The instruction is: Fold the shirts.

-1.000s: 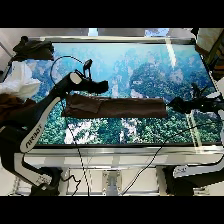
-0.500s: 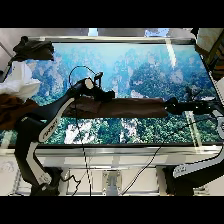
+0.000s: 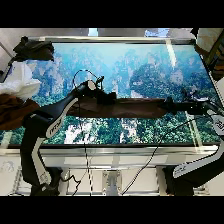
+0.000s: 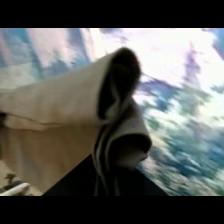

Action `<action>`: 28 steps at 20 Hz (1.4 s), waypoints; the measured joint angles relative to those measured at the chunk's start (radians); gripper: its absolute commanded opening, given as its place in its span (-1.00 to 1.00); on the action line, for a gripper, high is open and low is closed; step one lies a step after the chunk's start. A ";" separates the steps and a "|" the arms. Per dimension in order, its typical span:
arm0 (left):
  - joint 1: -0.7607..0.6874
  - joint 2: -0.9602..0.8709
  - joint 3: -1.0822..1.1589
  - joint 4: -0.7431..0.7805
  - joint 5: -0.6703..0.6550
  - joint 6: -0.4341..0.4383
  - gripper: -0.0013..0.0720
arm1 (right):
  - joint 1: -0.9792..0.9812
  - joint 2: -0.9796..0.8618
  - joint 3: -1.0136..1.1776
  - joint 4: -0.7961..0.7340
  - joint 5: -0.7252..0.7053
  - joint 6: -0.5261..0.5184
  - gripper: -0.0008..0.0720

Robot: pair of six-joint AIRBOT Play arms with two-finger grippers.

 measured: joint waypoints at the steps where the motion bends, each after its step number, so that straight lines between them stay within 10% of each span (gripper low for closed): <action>1: 0.000 -0.004 0.003 -0.001 -0.004 -0.002 -0.94 | 0.000 0.002 0.000 0.028 0.011 -0.010 -0.91; 10: -0.090 -0.024 0.026 -0.077 0.002 0.028 -0.94 | 0.003 0.188 0.119 0.132 0.095 -0.021 -0.91; 17: -0.200 -0.021 0.223 -0.387 0.053 0.294 -0.93 | 0.031 0.298 0.330 0.114 0.217 0.100 -0.92; 28: 0.197 0.198 0.438 0.295 -0.320 0.074 -0.93 | 0.590 0.270 0.373 -0.062 0.100 0.213 -0.92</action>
